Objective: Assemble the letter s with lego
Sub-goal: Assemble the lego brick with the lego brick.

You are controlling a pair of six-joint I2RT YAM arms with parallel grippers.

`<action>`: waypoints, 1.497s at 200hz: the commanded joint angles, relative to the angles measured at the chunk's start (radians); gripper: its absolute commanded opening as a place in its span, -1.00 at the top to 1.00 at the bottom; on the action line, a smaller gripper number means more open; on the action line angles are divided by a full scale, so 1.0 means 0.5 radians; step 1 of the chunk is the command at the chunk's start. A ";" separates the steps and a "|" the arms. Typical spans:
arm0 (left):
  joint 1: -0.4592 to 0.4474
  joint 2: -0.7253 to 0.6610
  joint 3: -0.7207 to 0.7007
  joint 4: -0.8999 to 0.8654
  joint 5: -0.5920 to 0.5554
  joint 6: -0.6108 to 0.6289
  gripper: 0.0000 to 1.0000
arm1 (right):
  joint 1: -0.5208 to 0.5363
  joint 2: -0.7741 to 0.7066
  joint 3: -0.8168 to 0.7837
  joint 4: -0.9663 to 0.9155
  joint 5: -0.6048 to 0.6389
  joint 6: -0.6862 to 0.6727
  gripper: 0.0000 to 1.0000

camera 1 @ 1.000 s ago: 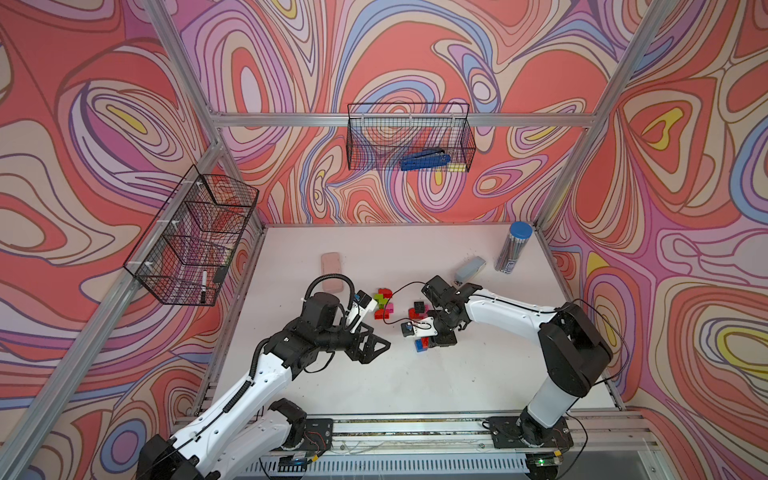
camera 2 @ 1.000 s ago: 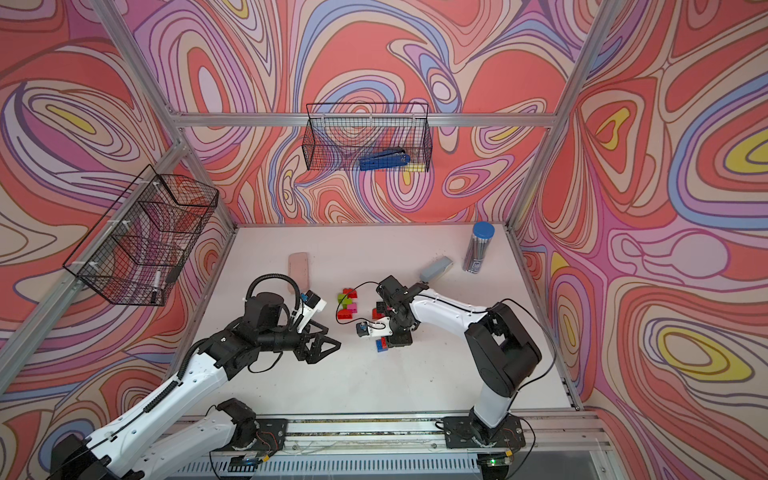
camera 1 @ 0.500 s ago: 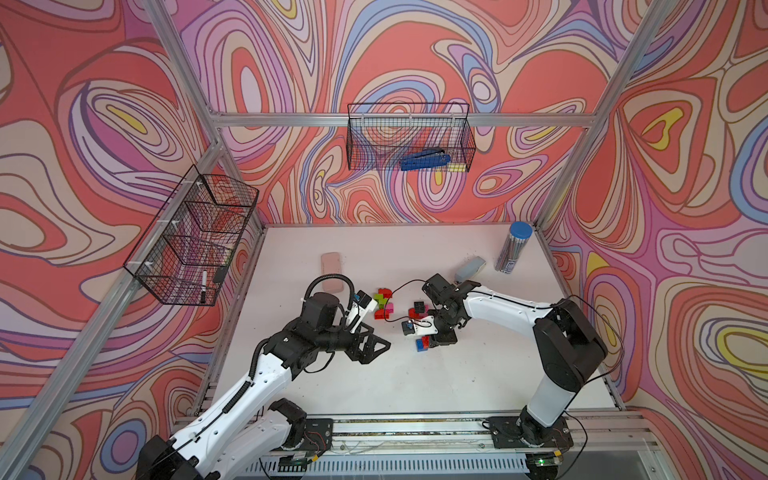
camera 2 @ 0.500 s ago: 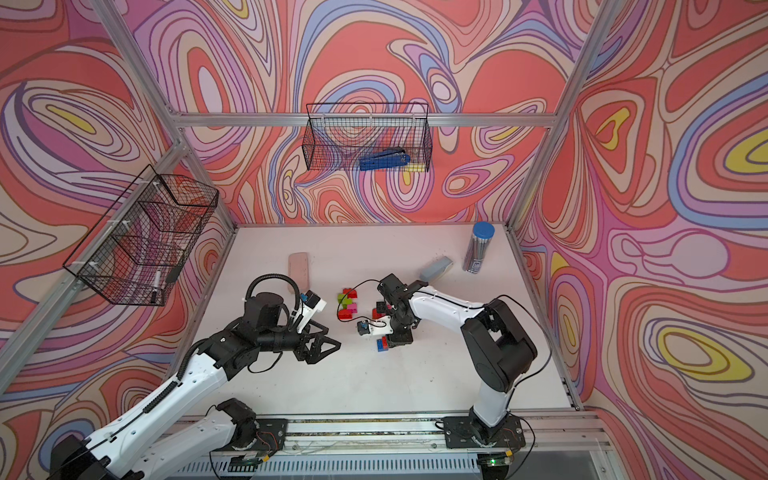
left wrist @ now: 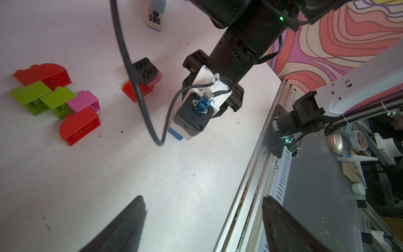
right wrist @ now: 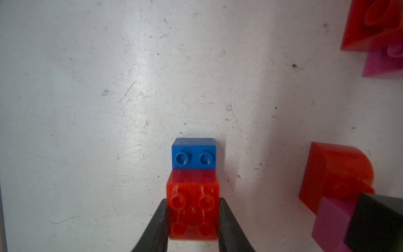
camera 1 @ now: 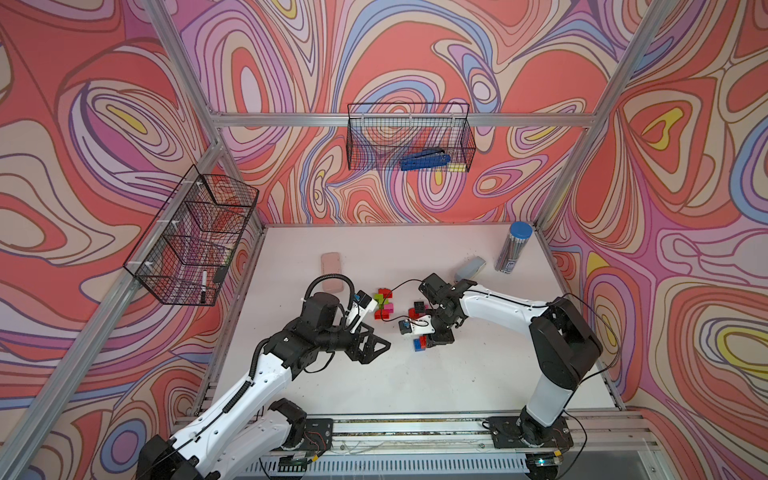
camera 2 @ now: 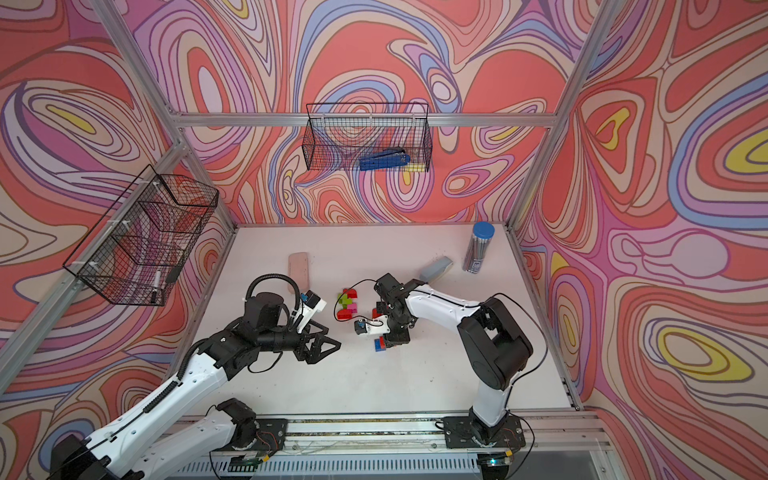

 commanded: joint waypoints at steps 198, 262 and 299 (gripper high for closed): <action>-0.380 0.540 0.342 0.002 -0.379 0.563 -0.55 | -0.190 -1.027 -0.758 0.998 0.143 1.417 -0.34; -0.639 0.997 0.476 0.213 -0.687 0.757 -0.50 | -0.288 -1.309 -0.946 1.014 0.398 2.209 -0.62; -0.742 1.246 0.587 0.284 -0.844 0.843 -0.46 | -0.314 -1.417 -1.018 0.999 0.321 2.449 -0.69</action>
